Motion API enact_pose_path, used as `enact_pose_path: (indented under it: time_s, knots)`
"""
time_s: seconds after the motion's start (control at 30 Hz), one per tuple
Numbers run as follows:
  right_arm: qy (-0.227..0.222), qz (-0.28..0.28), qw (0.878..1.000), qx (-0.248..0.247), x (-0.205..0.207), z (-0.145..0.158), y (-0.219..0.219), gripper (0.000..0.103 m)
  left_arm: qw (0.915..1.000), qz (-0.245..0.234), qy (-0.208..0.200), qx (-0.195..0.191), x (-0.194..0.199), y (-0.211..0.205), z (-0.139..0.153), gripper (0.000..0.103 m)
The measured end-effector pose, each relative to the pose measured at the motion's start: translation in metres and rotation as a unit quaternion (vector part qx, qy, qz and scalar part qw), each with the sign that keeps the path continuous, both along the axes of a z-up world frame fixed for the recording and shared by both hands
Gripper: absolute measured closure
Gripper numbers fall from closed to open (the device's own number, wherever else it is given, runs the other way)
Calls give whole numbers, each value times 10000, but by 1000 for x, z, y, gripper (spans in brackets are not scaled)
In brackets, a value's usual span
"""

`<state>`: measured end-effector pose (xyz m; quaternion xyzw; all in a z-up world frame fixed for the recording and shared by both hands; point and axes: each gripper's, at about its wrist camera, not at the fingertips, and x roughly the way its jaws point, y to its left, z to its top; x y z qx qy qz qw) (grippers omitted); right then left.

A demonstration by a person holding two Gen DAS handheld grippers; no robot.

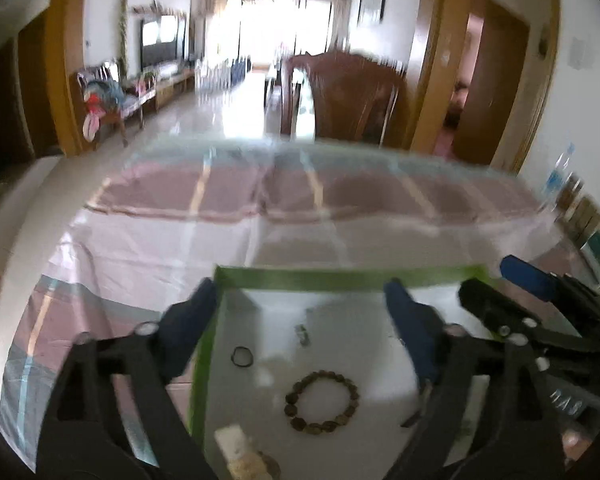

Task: Organize jewelry
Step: 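Open both grippers over the box to release the ring and charm, then withdraw both open grippers back over the bead bracelets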

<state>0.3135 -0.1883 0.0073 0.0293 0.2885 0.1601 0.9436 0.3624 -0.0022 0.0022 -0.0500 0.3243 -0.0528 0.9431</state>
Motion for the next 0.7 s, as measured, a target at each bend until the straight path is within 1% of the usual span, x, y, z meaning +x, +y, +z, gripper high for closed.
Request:
enact_pose_path:
  time_s: [0.03,0.07,0.1,0.13,0.17,0.2,0.23,0.27,0.3,0.37,0.4,0.47,0.57,0.6,0.67,0.7]
  knots:
    - [-176,18,9998,28,-13,8,-4,32,9999,-5,-120,-87,-13,4,9,13]
    - [-425,-5,9991,47,-36,20,-11,32,9995,-5,-273,-161,-30,9,18,13]
    - [-654,-34,9978,112,-57,30,-18,31,9982,14,-562,-226,-58,16,31,9]
    - [-880,-56,9959,205,-80,40,-26,27,9964,51,-802,-265,-79,21,40,5]
    - [-1093,-80,9936,279,-104,49,-34,23,9933,77,-1118,-295,-107,26,49,4]
    - [-1235,-93,9918,323,-123,55,-40,21,9908,72,-1321,-277,-127,29,55,4]
    - [-1404,-91,9894,356,-150,61,-48,16,9879,91,-1534,-186,-157,33,61,4]
    - [-1549,-83,9873,339,-177,64,-54,13,9863,123,-1643,-132,-179,35,63,4]
    - [-1622,-101,9862,304,-194,64,-58,12,9844,106,-1751,-137,-207,38,61,4]
    - [-1680,-148,9854,216,-233,59,-65,12,9840,84,-1768,-181,-241,41,54,4]
    - [-1664,-204,9857,181,-245,56,-67,12,9843,120,-1744,-237,-261,45,47,4]
    - [-1641,-321,9858,130,-266,48,-69,12,9842,234,-1720,-359,-288,52,37,4]
    - [-1515,-424,9875,111,-291,37,-75,12,9865,464,-1488,-501,-313,63,23,4]
    - [-1491,-459,9876,186,-299,35,-80,12,9866,519,-1458,-520,-320,66,22,4]
    - [-1381,-506,9890,178,-309,31,-87,12,9857,566,-1470,-600,-333,74,21,4]
    - [-1368,-537,9890,184,-311,30,-90,12,9857,601,-1470,-563,-339,77,22,4]
